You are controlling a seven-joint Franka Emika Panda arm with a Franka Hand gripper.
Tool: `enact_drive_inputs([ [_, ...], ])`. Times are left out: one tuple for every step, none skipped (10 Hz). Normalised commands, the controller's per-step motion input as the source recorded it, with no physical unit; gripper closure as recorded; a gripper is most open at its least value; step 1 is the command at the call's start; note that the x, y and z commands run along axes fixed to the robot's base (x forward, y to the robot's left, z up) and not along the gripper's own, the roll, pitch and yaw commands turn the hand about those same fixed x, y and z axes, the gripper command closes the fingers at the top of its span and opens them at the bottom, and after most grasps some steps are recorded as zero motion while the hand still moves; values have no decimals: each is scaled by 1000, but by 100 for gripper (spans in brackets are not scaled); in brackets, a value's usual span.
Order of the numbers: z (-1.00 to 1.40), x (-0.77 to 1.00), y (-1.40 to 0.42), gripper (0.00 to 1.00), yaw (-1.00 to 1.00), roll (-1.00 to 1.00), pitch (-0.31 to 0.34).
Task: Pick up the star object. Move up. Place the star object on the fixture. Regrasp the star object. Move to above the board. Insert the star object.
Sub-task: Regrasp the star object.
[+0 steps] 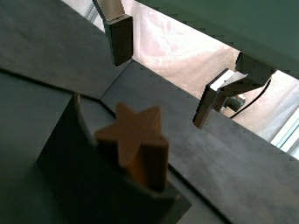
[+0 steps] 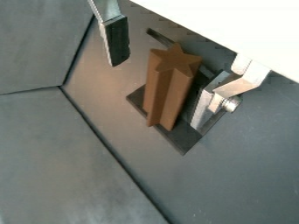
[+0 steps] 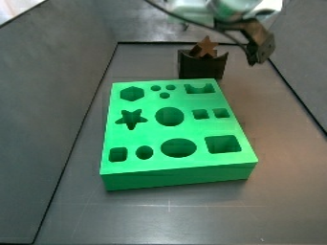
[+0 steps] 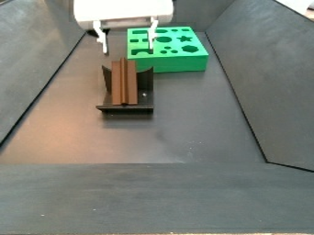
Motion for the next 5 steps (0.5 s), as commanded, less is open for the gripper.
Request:
enact_drive_inputs([
  [-1000,117,28,0,3,69,-33],
  [-1000,124,22,0,2,67,-25],
  [-850,111,12,0,4,64,-12],
  [-663,91,5,0,9,62,-8],
  [-521,85,3,0,15,60,-2],
])
